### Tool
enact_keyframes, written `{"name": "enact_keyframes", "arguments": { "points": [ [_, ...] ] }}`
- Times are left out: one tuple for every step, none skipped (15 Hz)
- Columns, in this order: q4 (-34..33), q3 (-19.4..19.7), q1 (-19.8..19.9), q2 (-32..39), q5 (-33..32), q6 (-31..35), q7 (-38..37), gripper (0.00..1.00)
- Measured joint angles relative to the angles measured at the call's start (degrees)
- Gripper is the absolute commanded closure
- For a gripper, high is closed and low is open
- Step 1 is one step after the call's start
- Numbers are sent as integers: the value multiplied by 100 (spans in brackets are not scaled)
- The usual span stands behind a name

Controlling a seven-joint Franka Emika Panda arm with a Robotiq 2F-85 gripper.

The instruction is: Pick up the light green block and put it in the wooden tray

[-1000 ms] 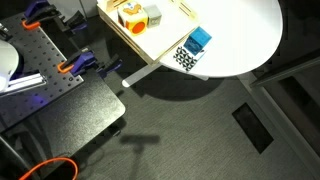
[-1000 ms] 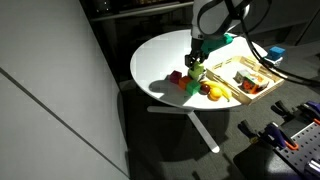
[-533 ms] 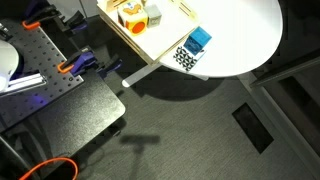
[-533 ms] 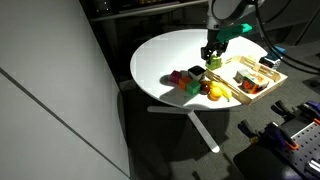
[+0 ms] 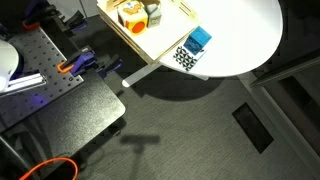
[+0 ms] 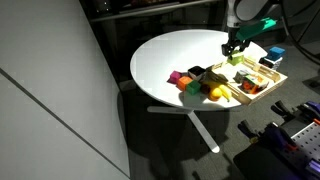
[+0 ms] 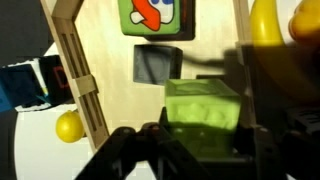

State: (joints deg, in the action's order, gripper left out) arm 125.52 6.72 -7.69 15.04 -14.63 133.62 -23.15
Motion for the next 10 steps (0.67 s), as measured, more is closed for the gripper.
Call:
{"name": "enact_keyframes", "arguments": {
  "points": [
    [61,52,11,-59,-177,1,-167,10],
    [109,78,20,-113,-308,1,-301,2],
    [155,82,22,-174,-379,1,-393,0],
    [198,73,22,-231,-386,1,-427,0],
    [242,42,23,-296,-361,1,-430,0],
    [289,-10,26,-362,-253,1,-393,0],
    [336,-84,36,-432,-65,1,-305,0],
    [384,-170,48,-503,182,1,-157,0],
    [424,-262,61,-573,451,-3,19,0],
    [458,-349,74,-639,714,-11,203,0]
  ]
}}
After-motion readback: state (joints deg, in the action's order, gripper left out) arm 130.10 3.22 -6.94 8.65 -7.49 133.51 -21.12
